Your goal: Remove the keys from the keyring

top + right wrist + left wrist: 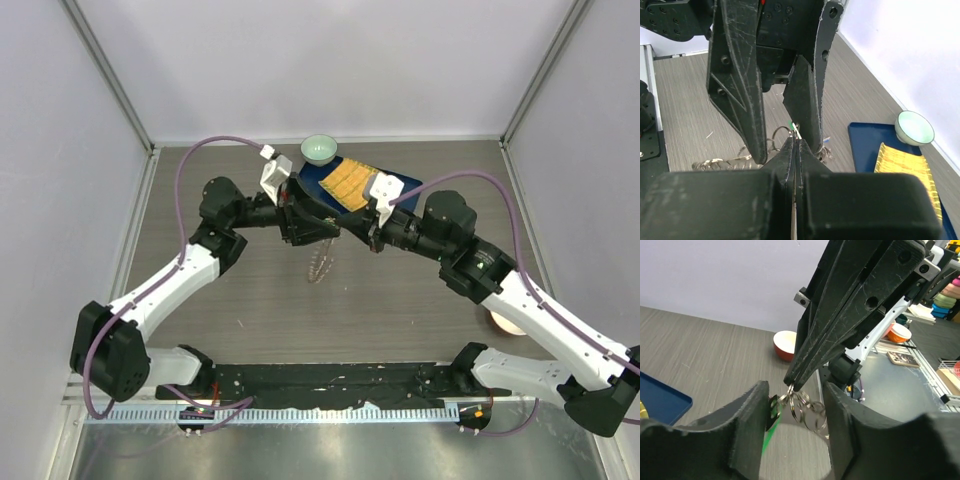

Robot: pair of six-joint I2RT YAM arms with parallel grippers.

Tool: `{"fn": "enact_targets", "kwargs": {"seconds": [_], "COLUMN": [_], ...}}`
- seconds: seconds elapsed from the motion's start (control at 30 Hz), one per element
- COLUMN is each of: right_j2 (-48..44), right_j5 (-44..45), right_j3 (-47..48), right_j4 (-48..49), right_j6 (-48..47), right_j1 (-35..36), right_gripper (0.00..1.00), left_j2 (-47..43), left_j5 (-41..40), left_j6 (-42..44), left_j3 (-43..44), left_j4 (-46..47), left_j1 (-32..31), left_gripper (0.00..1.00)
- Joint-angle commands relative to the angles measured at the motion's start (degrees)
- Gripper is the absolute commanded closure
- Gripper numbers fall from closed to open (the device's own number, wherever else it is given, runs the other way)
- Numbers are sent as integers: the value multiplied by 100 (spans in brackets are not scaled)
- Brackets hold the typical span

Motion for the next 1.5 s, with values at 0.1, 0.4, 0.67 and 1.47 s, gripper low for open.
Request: {"fn": "enact_targets", "kwargs": {"seconds": [0.1, 0.4, 0.67, 1.47], "right_j2": [-317, -537, -678, -959], "right_j5": [138, 280, 367, -1564], "right_j3": [-393, -1176, -1651, -1493], "right_j4": [1627, 3183, 4071, 3177], "right_j6": [461, 1270, 1805, 1631], "right_j1": [-101, -232, -364, -487], "right_gripper": [99, 99, 99, 99], "left_j2": [-490, -781, -1079, -1589], "left_j5": [-216, -375, -577, -955], "left_j6": [276, 618, 724, 4941], "left_j3": [-305, -534, -631, 1100], "left_j4": [139, -431, -590, -5229], "left_j1": [-122, -140, -140, -61], "left_gripper": [56, 53, 49, 43]}}
